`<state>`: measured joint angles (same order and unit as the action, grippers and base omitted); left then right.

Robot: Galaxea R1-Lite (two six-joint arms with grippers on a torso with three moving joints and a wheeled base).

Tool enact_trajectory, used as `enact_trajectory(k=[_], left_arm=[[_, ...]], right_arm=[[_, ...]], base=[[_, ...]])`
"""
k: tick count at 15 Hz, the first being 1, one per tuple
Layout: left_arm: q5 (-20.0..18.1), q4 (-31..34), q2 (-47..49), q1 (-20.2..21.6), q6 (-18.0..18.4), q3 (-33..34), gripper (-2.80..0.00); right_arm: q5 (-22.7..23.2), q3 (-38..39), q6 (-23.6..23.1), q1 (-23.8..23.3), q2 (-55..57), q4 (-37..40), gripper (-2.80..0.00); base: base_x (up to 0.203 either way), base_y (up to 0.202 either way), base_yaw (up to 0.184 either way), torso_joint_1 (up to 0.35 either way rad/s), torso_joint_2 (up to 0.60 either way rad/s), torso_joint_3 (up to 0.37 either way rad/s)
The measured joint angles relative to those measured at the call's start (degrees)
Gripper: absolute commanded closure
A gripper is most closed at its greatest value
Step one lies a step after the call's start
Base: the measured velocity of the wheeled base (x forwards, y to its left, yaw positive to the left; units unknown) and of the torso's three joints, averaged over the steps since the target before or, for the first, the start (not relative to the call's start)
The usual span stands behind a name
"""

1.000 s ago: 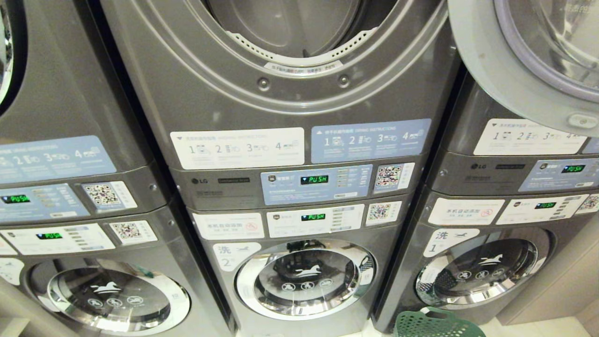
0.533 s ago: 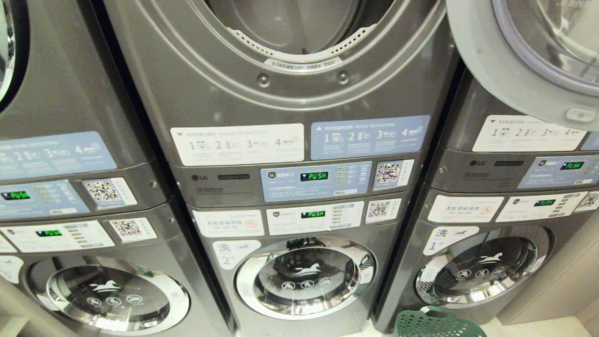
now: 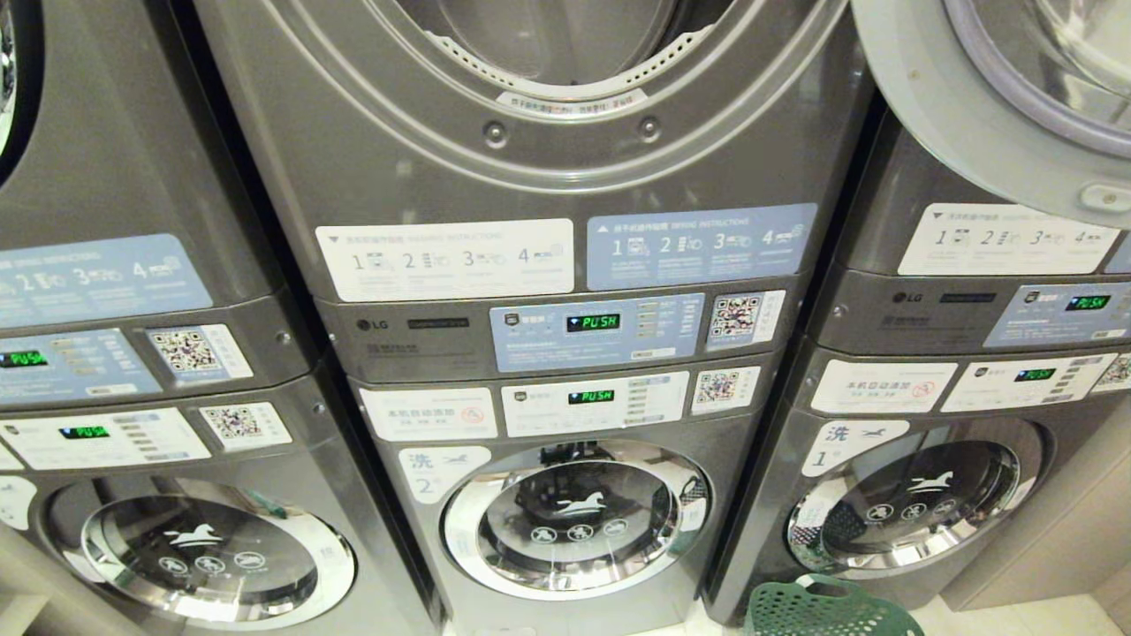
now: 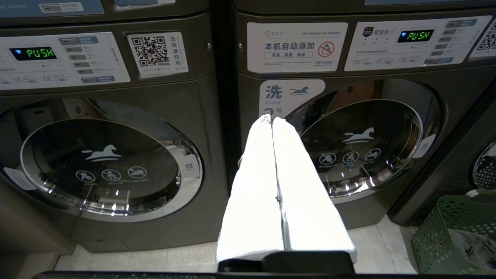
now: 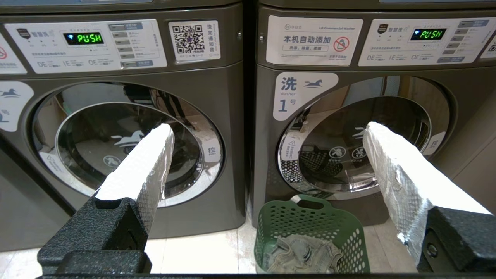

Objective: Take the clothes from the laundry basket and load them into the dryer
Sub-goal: Take the clothes out of the basket

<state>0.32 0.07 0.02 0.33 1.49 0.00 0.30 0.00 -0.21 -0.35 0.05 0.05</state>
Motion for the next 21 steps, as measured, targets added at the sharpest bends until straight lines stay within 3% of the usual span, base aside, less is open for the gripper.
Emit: enact_trajectory(k=[21], left_arm=[[-0.1, -0.1, 0.0, 0.0, -0.3, 0.0, 0.00]], right_arm=[[0.0, 0.0, 0.0, 0.0, 0.0, 0.0, -2.80]], base=[[0.000, 0.000, 0.000, -0.146, 0.32, 0.167]])
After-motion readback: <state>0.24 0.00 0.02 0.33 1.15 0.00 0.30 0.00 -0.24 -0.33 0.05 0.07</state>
